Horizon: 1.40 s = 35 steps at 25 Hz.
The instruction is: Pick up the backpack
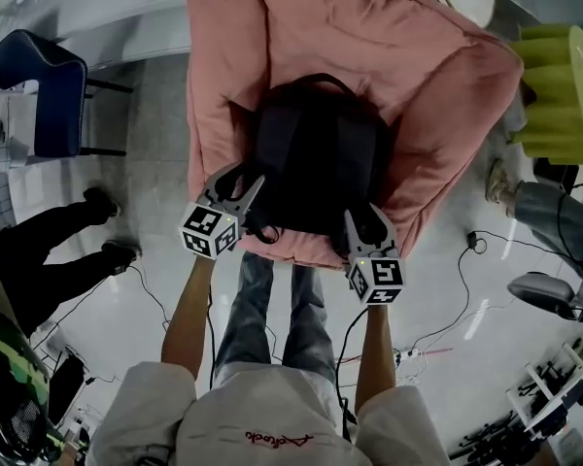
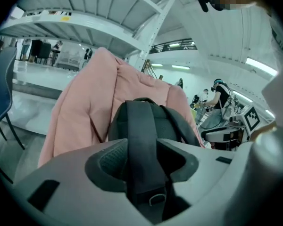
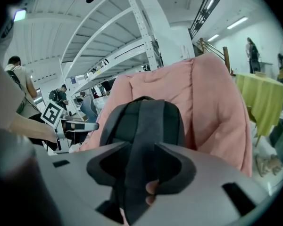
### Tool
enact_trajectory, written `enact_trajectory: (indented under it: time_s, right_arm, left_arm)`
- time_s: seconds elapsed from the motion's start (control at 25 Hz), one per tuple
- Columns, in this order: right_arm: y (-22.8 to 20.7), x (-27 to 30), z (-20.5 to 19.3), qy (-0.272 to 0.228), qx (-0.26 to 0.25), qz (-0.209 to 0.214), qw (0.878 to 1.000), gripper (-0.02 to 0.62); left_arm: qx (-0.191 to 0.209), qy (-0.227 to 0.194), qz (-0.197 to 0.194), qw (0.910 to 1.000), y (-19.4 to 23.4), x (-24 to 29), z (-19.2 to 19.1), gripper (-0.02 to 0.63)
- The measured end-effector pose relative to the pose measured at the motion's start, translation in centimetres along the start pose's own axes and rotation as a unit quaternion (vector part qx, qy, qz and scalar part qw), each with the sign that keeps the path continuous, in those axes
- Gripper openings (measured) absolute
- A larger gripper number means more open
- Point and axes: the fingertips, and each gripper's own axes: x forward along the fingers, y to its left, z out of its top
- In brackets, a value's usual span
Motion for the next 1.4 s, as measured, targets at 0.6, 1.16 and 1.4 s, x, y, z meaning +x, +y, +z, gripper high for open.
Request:
enact_trajectory:
  time_s: [0.6, 1.16, 1.4]
  right_arm:
    - [-2.3, 5.7, -1.3, 0.039, 0.029, 0.056, 0.997, 0.262]
    - [4.0, 7.4, 1.8, 0.011, 0.042, 0.225, 0.973, 0.209]
    - [3.2, 8.3, 4.5, -0.024, 0.076, 0.236, 0.969, 0.207]
  left_arm:
    - [0.008, 0.06, -0.077, 0.9952, -0.7, 5.6, -1.4, 0.296]
    - [0.014, 0.01, -0.176, 0.9842, -4.4, 6.1, 1.8, 0.288]
    - [0.028, -0.013, -0.177, 0.9838, -3.4, 7.1, 4.1, 0.279]
